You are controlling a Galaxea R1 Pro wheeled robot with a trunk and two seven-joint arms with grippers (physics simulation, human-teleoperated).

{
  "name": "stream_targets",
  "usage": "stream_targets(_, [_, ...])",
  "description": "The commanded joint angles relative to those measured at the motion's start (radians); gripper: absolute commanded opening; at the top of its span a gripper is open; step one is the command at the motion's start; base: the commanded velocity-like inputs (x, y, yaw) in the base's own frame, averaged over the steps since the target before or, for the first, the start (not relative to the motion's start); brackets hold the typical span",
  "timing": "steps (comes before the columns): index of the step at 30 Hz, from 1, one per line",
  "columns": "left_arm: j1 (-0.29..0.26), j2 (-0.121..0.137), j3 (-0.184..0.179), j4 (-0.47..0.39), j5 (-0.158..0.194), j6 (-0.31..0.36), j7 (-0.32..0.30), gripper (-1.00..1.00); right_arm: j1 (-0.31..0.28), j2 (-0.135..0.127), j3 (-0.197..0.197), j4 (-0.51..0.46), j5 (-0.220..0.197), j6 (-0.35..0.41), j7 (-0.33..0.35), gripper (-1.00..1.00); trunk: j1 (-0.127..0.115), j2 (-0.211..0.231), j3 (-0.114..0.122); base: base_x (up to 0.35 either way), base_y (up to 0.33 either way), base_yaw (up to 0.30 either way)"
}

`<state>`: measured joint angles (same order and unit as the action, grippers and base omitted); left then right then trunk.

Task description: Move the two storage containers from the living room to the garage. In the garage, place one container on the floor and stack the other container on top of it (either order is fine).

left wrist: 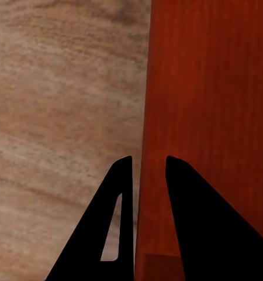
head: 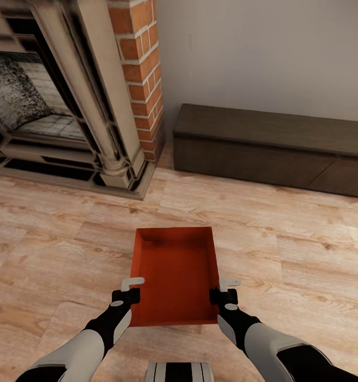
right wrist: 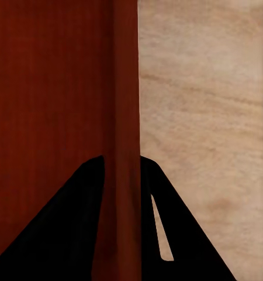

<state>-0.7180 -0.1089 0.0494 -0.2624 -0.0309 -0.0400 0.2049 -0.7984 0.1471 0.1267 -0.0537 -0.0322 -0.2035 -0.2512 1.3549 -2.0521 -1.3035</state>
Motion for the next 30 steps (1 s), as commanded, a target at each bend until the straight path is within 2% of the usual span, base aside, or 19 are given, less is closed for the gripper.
stream_targets(1, [0.0, -0.002, 0.015, 0.005, 0.003, -0.003, 0.006, -1.0, -0.001, 0.001, -0.03, -0.004, 0.013, -0.005, -0.001, -1.0, -0.004, 0.007, 0.003, 0.0, 0.0, 0.0])
stream_targets(30, [0.0, -0.001, 0.015, 0.006, 0.005, -0.002, 0.005, -1.0, -0.001, -0.001, -0.033, -0.011, 0.017, -0.024, -0.014, -1.0, -0.115, 0.21, 0.094, 0.0, 0.0, 0.0])
